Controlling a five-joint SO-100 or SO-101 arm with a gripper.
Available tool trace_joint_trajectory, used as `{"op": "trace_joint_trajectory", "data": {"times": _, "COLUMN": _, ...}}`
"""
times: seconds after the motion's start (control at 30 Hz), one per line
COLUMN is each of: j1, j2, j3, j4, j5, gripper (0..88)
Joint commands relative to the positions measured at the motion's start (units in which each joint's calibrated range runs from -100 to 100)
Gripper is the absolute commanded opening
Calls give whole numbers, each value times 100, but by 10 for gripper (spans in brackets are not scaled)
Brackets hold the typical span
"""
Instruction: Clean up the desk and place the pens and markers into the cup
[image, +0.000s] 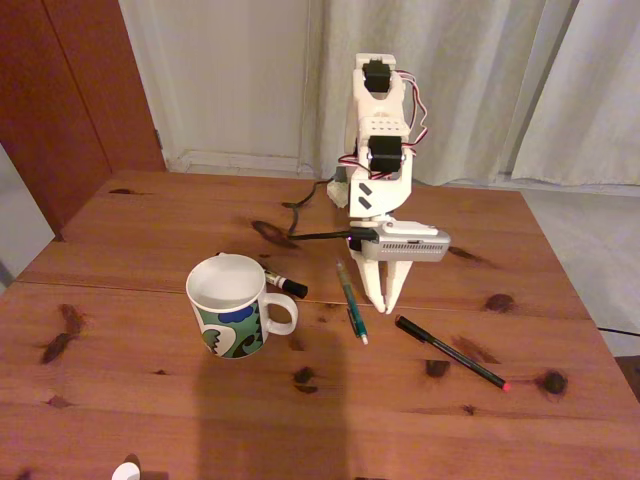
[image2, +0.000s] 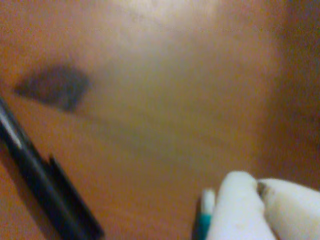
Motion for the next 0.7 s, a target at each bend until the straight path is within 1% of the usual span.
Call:
{"op": "trace_joint_trajectory", "data": {"times": 0.0, "j1": 90, "j2": -331, "j3": 351, "j4": -100, "j5": 116, "gripper": 8}}
{"op": "trace_joint_trajectory", "data": {"times": 0.23, "j1": 283, "j2": -835, "j3": 1163, "j4": -108, "j5": 164, "gripper": 8}}
{"op": "trace_joint_trajectory", "data": {"times": 0.37, "j1": 500, "j2": -893, "j3": 1172, "j4": -108, "j5": 190, "gripper": 8}}
{"op": "trace_joint_trajectory", "data": {"times": 0.5, "j1": 757, "j2": -885, "j3": 1172, "j4": -108, "j5": 378, "gripper": 8}}
{"op": "trace_joint_trajectory", "data": {"times": 0.67, "j1": 854, "j2": -893, "j3": 1226, "j4": -108, "j5": 431, "gripper": 8}}
